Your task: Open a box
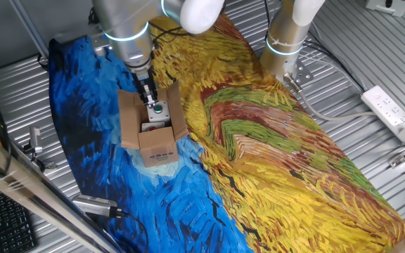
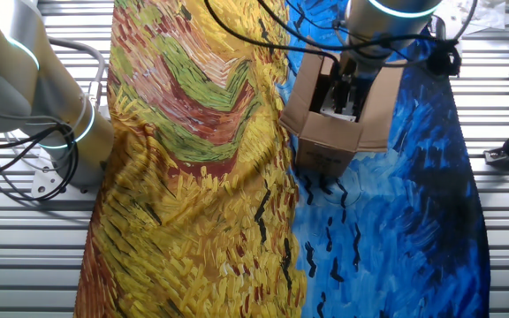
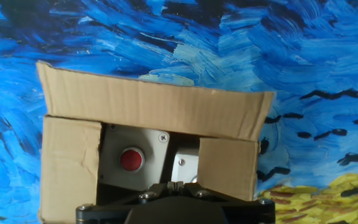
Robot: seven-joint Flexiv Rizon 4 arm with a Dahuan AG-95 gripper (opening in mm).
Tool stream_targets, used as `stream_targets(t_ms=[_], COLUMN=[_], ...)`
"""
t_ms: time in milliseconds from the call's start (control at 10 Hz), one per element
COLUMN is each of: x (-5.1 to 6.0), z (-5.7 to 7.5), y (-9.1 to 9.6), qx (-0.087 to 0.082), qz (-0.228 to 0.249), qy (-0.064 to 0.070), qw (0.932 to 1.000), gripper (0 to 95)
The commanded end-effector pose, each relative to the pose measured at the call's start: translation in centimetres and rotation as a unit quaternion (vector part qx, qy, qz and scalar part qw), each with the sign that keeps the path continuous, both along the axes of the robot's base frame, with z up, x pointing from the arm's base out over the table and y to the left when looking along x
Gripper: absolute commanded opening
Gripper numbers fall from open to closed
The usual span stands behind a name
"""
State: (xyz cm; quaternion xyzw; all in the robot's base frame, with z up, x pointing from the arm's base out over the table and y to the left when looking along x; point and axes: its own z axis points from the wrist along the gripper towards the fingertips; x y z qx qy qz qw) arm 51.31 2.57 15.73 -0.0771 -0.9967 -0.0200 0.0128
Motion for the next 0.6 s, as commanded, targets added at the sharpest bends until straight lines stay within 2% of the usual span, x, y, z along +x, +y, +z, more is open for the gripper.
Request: stream_targets(t_ms=[100,600], x=[-0.07,-0.07], z=[0.06,0.06], y=[0.01,0.01], qx=[-0.021,-0.022], qz=[0.025,0.048], qy=[0.001,-0.004], qw=[0.9995,0.9986], gripper=[0.0,0.0])
